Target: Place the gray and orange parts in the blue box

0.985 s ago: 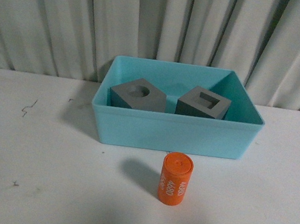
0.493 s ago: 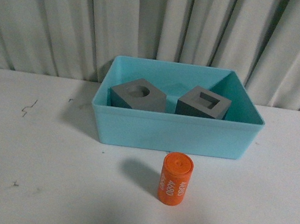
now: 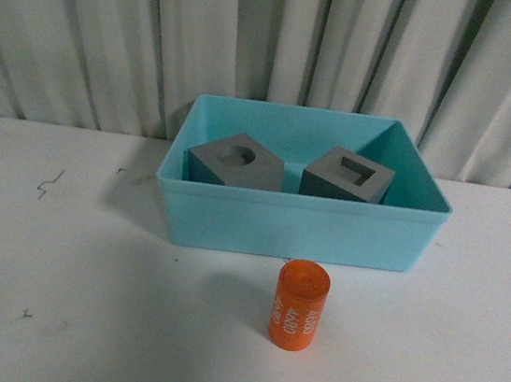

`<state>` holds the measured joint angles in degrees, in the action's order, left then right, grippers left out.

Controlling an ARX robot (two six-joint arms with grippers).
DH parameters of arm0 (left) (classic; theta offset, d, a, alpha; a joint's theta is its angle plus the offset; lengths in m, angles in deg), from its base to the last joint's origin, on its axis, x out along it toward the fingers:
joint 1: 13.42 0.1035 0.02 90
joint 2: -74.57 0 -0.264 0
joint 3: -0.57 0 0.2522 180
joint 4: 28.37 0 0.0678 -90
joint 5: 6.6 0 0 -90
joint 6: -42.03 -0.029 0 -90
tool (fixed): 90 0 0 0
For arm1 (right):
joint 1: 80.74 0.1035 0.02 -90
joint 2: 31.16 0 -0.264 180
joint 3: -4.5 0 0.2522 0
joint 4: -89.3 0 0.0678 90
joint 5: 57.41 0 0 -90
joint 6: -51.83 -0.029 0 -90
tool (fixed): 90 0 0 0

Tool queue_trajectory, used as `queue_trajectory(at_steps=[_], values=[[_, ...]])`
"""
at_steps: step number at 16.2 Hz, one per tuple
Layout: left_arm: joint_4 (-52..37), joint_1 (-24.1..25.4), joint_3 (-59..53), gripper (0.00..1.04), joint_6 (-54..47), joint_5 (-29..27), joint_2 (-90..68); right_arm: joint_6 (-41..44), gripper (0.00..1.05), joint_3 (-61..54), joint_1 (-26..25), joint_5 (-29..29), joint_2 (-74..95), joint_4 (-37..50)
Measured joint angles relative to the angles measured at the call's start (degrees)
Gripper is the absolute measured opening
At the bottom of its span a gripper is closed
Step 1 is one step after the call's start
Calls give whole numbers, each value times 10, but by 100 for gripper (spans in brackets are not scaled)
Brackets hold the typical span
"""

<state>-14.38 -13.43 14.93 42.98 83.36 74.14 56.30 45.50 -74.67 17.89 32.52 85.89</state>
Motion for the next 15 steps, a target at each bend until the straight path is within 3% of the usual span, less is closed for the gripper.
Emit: queue_trajectory(at_steps=[6, 15], values=[[0, 0, 0, 98, 0, 0, 0, 37, 98, 104, 140, 61, 235, 53], [0, 0, 0, 98, 0, 0, 0, 10, 98, 200, 195, 119, 418, 64]])
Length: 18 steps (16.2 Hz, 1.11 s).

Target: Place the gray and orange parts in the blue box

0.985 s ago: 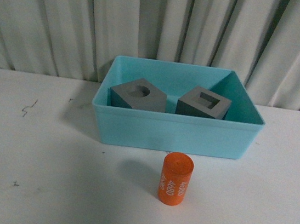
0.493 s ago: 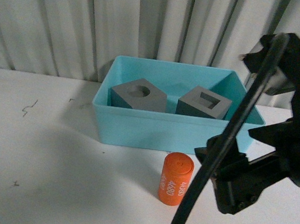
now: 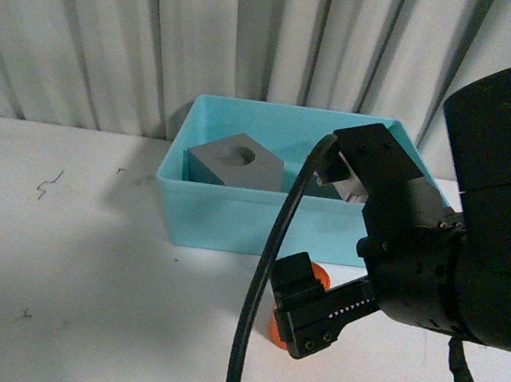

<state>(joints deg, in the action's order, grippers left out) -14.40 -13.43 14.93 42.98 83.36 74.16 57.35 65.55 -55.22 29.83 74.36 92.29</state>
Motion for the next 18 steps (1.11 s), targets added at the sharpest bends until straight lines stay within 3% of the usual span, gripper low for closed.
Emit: queue_trajectory(at_steps=[8, 9, 13, 18], values=[[0, 0, 0, 98, 0, 0, 0, -2, 98, 63, 34, 33, 80, -23], [0, 0, 0, 98, 0, 0, 0, -3, 95, 68, 35, 37, 87, -24], [0, 0, 0, 98, 0, 0, 0, -12, 52, 80, 41, 41, 89, -32], [0, 0, 0, 98, 0, 0, 0, -37, 48, 70, 37, 27, 51, -30]])
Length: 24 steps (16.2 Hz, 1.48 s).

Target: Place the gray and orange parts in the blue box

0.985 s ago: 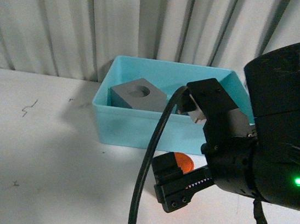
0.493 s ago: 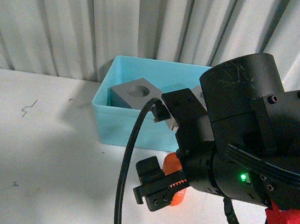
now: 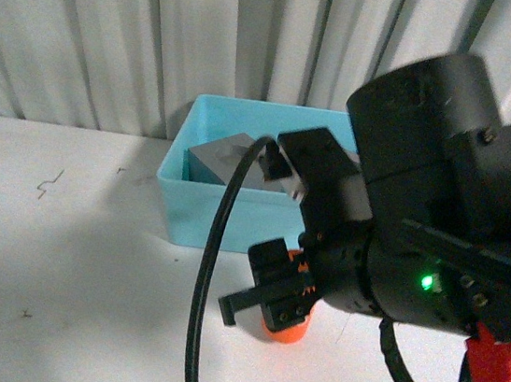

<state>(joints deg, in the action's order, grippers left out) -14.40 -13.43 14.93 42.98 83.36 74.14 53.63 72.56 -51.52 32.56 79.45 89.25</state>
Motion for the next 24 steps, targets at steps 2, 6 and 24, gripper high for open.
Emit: queue_trajectory(at_steps=[2, 6, 24], values=[[0, 0, 0, 98, 0, 0, 0, -15, 48, -2, -7, -14, -42, 4], [0, 0, 0, 98, 0, 0, 0, -33, 48, 22, -44, -19, -141, 16], [0, 0, 0, 98, 0, 0, 0, -55, 47, 219, -62, 52, 119, 26]])
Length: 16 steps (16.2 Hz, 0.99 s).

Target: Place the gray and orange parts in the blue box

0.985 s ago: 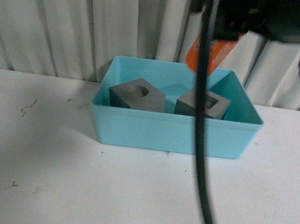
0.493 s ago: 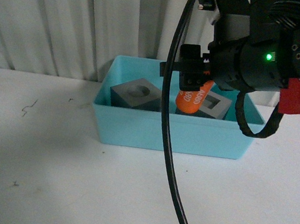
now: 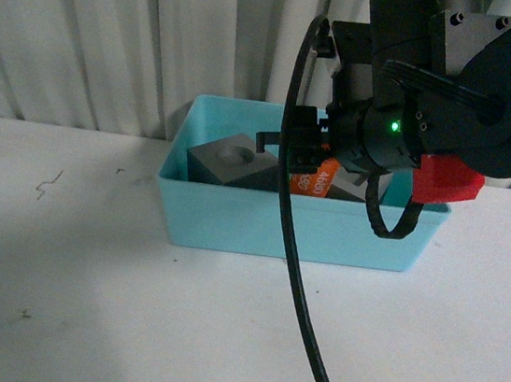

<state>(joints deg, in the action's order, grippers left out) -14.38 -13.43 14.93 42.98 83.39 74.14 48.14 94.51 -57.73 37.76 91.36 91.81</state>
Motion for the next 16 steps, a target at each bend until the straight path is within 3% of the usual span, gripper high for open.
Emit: queue_trajectory(at_steps=[16], values=[[0, 0, 0, 98, 0, 0, 0, -23, 49, 40, 14, 9, 50, -21]])
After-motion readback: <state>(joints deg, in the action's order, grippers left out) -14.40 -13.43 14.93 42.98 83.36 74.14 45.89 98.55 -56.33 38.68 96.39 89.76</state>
